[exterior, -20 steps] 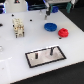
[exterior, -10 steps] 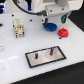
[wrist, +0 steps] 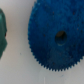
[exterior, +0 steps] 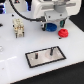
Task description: Insert the blue gear onto the right peg, followed by the red gear
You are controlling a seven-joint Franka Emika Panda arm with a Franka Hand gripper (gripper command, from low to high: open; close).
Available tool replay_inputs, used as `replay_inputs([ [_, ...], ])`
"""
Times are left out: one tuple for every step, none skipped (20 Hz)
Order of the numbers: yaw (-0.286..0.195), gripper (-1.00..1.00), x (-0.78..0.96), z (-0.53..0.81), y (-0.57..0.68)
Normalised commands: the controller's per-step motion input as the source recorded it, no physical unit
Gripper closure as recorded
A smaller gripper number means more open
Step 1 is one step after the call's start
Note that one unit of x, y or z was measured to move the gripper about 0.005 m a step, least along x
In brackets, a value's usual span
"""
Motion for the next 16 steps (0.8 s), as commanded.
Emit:
replay_inputs([
  [0.0,1.0,-0.34,-0.18,0.02],
  [0.0,1.0,-0.21,0.02,0.02],
  [0.0,1.0,-0.32,-0.22,0.01],
  [0.0,1.0,-0.25,-0.08,0.03],
  [0.0,1.0,-0.26,0.0,-0.01],
  [0.0,1.0,-0.11,0.02,-0.01],
  [0.0,1.0,-0.04,0.06,0.0],
  [0.0,1.0,0.04,0.17,-0.02],
  [0.0,1.0,0.06,0.35,0.02],
  [0.0,1.0,0.05,0.42,-0.01],
  [0.0,1.0,0.19,0.42,0.0],
  [0.0,1.0,0.16,0.43,-0.02],
  [0.0,1.0,0.26,0.55,-0.01],
  [0.0,1.0,0.37,0.55,-0.03],
  [0.0,1.0,0.53,0.59,-0.04],
  [0.0,1.0,0.51,0.56,-0.06],
])
